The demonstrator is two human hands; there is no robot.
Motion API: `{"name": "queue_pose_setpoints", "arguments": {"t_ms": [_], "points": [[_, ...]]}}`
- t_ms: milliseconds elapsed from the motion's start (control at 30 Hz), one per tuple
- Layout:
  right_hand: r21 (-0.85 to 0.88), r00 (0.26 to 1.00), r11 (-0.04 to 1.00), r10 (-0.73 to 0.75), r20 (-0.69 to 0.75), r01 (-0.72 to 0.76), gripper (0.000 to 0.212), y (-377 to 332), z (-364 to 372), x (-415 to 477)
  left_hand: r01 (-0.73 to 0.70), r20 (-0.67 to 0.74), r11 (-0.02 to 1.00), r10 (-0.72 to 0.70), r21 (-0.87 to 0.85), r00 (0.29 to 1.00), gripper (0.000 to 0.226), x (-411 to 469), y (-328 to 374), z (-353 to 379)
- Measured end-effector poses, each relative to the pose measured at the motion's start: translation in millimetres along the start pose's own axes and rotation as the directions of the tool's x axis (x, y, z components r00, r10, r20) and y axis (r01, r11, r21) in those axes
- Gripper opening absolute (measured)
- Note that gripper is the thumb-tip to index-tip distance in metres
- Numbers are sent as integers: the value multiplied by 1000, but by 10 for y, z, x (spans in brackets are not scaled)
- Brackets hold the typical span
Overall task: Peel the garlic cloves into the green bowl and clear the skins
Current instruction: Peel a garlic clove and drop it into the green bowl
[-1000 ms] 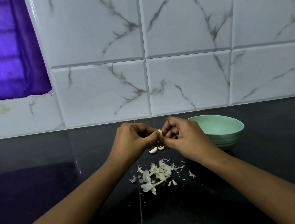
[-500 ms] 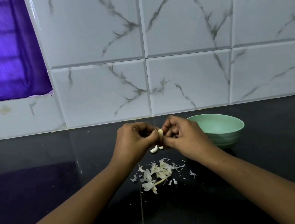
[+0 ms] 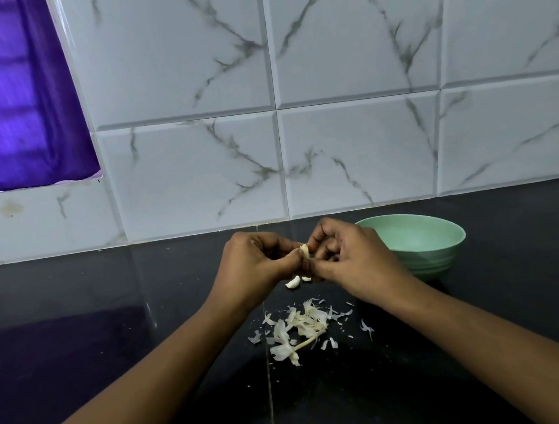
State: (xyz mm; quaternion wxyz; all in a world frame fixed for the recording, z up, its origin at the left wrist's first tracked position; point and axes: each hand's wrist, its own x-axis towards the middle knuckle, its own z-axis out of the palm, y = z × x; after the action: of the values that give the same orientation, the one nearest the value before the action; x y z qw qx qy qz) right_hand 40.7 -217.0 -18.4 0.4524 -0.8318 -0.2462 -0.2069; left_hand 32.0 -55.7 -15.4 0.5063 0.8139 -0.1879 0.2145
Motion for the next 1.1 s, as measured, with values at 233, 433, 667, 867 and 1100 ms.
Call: {"name": "queue_pose_setpoints", "arguments": {"t_ms": [233, 433, 667, 867, 1100], "points": [[36, 999, 999, 8, 47, -10, 20, 8, -39, 13, 3, 47, 999, -1, -44, 999, 7, 4, 9, -20], [30, 999, 1000, 1, 49, -2, 13, 16, -38, 21, -47, -20, 996, 49, 74, 999, 5, 5, -7, 1], [148, 994, 987, 56, 91, -69, 11, 7, -8, 13, 39, -14, 998, -40, -47, 999, 13, 18, -39, -17], [337, 979, 923, 149, 139, -188, 10, 12, -66, 30, 173, 98, 951, -152, -255, 983, 6, 23, 6, -56], [220, 991, 971, 72, 112, -96, 13, -19, -93, 15, 93, 65, 987, -85, -134, 994, 10, 11, 21, -44]]}}
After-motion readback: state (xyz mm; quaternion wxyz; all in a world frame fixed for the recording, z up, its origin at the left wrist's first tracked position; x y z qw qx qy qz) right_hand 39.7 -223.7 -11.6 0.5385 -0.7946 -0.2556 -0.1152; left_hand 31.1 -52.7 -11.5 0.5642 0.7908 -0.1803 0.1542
